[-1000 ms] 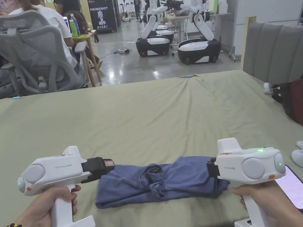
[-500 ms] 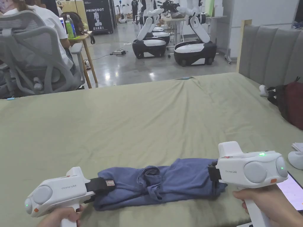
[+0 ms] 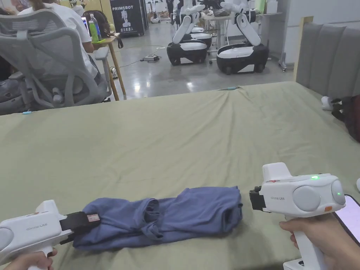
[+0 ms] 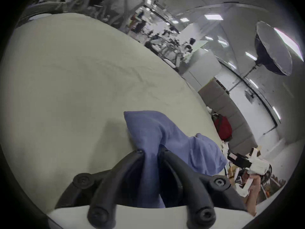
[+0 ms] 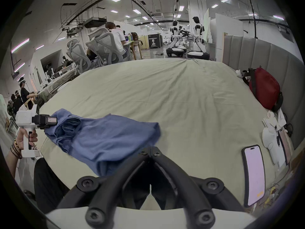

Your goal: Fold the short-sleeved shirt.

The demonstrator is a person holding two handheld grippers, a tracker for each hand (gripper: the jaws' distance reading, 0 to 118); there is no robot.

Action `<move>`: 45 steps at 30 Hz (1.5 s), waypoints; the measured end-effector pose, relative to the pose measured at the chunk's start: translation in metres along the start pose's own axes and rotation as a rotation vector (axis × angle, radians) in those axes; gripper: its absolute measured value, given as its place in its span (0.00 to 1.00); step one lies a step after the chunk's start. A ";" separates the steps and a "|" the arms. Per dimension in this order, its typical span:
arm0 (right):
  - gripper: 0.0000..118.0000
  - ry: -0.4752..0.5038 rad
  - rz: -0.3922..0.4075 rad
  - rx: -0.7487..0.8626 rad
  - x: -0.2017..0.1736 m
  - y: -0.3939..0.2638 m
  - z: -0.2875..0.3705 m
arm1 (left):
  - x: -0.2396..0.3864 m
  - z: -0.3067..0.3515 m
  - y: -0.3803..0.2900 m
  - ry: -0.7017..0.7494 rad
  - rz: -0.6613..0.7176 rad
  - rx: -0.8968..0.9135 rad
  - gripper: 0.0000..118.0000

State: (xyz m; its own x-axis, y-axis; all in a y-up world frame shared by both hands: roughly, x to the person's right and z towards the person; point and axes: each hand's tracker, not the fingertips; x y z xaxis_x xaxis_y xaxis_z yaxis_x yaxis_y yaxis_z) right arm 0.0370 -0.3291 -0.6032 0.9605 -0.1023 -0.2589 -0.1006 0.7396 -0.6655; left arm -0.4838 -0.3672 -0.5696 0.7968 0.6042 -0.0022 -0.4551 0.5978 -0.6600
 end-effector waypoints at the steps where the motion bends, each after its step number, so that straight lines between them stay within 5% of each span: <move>1: 0.00 0.002 0.002 -0.002 -0.001 0.000 -0.001 | 0.001 0.002 -0.001 -0.002 0.025 -0.002 0.09; 14: 0.00 0.009 -0.001 -0.004 0.003 0.000 -0.004 | 0.122 0.003 0.021 -0.392 -0.025 0.013 0.09; 24: 0.00 -0.008 -0.045 0.005 0.023 -0.011 0.013 | 0.196 -0.143 -0.026 -0.319 -0.136 -0.254 0.09; 29: 0.00 -0.038 -0.055 0.009 0.037 -0.014 0.021 | 0.200 -0.158 -0.043 -0.312 -0.154 -0.294 0.12; 31: 0.00 -0.045 -0.061 0.009 0.042 -0.015 0.021 | 0.196 -0.148 -0.034 -0.364 -0.116 -0.279 0.37; 33: 0.00 -0.049 -0.068 0.009 0.044 -0.015 0.021 | 0.191 -0.133 -0.020 -0.387 -0.110 -0.261 0.95; 34: 0.00 -0.050 -0.070 0.009 0.044 -0.015 0.020 | 0.191 -0.116 -0.019 -0.398 -0.103 -0.206 1.00; 38: 0.00 -0.039 -0.080 0.016 0.042 -0.015 0.018 | 0.168 -0.084 -0.002 -0.369 -0.074 -0.103 0.95; 40: 0.00 -0.027 -0.077 0.018 0.039 -0.014 0.017 | 0.153 -0.074 0.000 -0.349 -0.067 -0.097 0.65; 42: 0.00 -0.022 -0.070 0.015 0.037 -0.013 0.015 | 0.150 -0.068 -0.003 -0.277 -0.077 -0.096 0.04; 45: 0.00 -0.019 -0.066 0.017 0.035 -0.012 0.015 | 0.152 -0.070 -0.009 -0.258 -0.088 -0.106 0.00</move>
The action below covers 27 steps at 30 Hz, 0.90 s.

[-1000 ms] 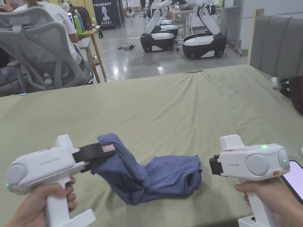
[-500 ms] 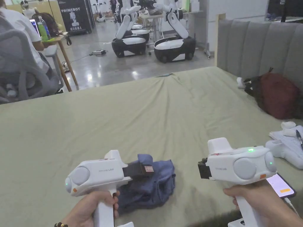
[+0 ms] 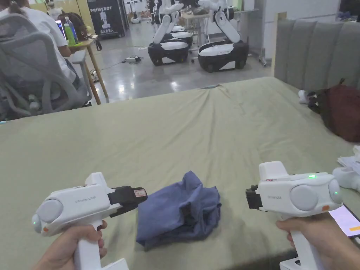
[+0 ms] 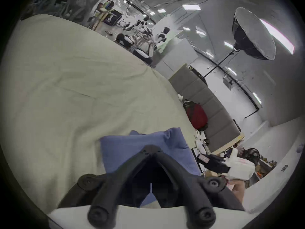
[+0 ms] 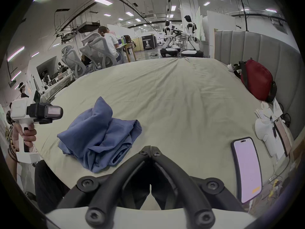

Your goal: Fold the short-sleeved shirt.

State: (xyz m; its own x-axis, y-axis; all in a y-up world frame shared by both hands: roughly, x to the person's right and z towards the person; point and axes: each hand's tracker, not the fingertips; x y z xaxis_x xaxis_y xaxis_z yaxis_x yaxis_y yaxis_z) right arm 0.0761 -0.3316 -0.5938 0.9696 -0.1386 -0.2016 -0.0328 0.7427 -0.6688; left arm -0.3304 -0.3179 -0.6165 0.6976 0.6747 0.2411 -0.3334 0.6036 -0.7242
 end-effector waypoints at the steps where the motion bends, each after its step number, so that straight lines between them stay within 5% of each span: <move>1: 0.00 0.002 -0.002 0.003 0.000 0.000 0.000 | -0.003 -0.006 0.004 -0.040 -0.006 -0.026 0.00; 16: 0.00 -0.036 -0.044 0.021 0.022 -0.010 0.030 | 0.051 -0.167 -0.040 -0.061 -0.089 -0.302 0.00; 21: 0.00 0.006 -0.043 0.048 0.008 0.002 0.034 | 0.061 -0.142 -0.032 -0.080 -0.185 -0.271 0.00; 27: 0.00 0.163 0.004 0.044 -0.048 0.029 -0.007 | 0.043 -0.059 -0.006 -0.121 -0.104 -0.113 0.00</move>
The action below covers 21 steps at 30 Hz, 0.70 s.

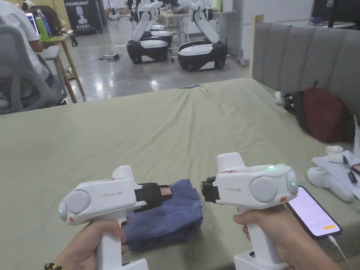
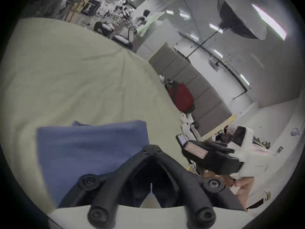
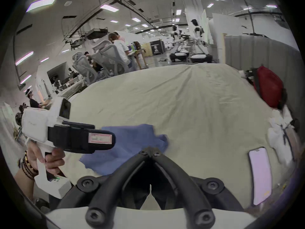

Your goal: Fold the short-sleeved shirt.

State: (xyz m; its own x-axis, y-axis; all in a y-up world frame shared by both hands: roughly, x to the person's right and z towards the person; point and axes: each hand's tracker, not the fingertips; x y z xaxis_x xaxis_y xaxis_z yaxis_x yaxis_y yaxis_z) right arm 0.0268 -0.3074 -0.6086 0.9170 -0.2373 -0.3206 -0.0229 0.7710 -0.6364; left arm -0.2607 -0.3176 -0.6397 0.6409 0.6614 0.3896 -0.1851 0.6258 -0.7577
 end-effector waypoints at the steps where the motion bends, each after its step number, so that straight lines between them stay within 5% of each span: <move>1: 0.00 0.011 -0.011 -0.015 -0.006 0.001 -0.012 | -0.004 0.015 0.000 0.026 -0.027 0.014 0.00; 8: 0.00 0.023 -0.025 -0.138 -0.011 -0.015 -0.071 | -0.038 0.077 -0.013 0.133 -0.005 0.063 0.00; 10: 0.00 -0.014 -0.017 -0.156 -0.004 -0.024 -0.085 | -0.048 0.079 -0.016 0.136 0.053 0.053 0.40; 12: 0.00 0.003 -0.058 -0.151 0.006 -0.031 -0.091 | -0.058 0.076 -0.018 0.122 0.121 0.034 1.00; 21: 0.00 0.023 -0.087 -0.133 0.009 -0.031 -0.086 | -0.077 0.015 -0.029 0.135 0.203 -0.002 0.92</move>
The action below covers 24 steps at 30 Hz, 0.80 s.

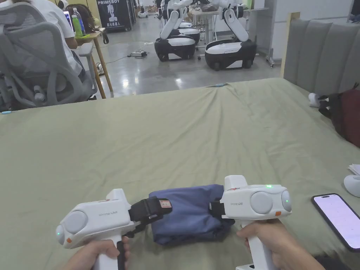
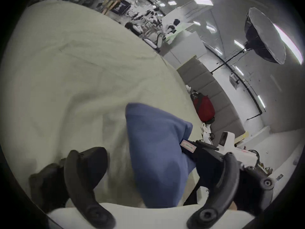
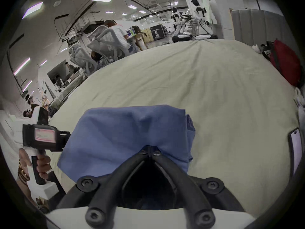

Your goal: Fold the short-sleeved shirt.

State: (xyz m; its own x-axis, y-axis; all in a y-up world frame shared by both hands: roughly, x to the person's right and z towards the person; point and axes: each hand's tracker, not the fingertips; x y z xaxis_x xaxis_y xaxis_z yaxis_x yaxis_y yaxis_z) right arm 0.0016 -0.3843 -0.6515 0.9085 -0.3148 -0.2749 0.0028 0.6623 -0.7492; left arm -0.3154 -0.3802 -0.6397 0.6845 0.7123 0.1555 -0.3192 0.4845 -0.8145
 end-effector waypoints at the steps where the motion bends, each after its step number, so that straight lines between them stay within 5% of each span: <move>1: 0.00 0.000 0.000 0.001 0.000 0.000 0.000 | 0.002 -0.006 -0.002 -0.004 0.008 -0.014 0.87; 4: 0.00 0.000 0.004 0.005 0.000 -0.001 0.000 | 0.013 -0.029 -0.006 -0.014 0.001 -0.048 0.73; 5: 0.00 -0.001 0.006 0.007 0.000 -0.002 0.000 | 0.016 -0.032 -0.007 -0.008 -0.031 -0.041 0.64; 6: 0.00 -0.007 0.009 0.008 0.000 -0.002 -0.001 | 0.022 -0.034 -0.008 0.032 -0.072 -0.029 0.41; 7: 0.00 -0.015 0.011 0.008 0.001 -0.003 -0.001 | 0.026 -0.036 -0.009 0.030 -0.045 -0.042 0.35; 12: 0.00 -0.015 0.004 0.016 -0.003 -0.003 0.002 | 0.021 -0.024 0.002 -0.003 -0.118 -0.062 0.29; 16: 0.00 -0.070 0.094 0.039 -0.032 -0.001 -0.006 | 0.010 -0.009 0.011 -0.009 -0.110 -0.083 0.29; 24: 0.00 0.061 0.210 0.084 -0.141 0.021 -0.046 | -0.069 0.084 0.053 0.033 -0.074 -0.052 0.29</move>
State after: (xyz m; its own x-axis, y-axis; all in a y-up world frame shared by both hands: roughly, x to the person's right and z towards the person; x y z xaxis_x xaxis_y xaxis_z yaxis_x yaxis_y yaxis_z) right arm -0.1458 -0.3573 -0.6563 0.8658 -0.2035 -0.4571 -0.1461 0.7710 -0.6199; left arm -0.4347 -0.3609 -0.6462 0.7261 0.6583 0.1984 -0.2335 0.5075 -0.8294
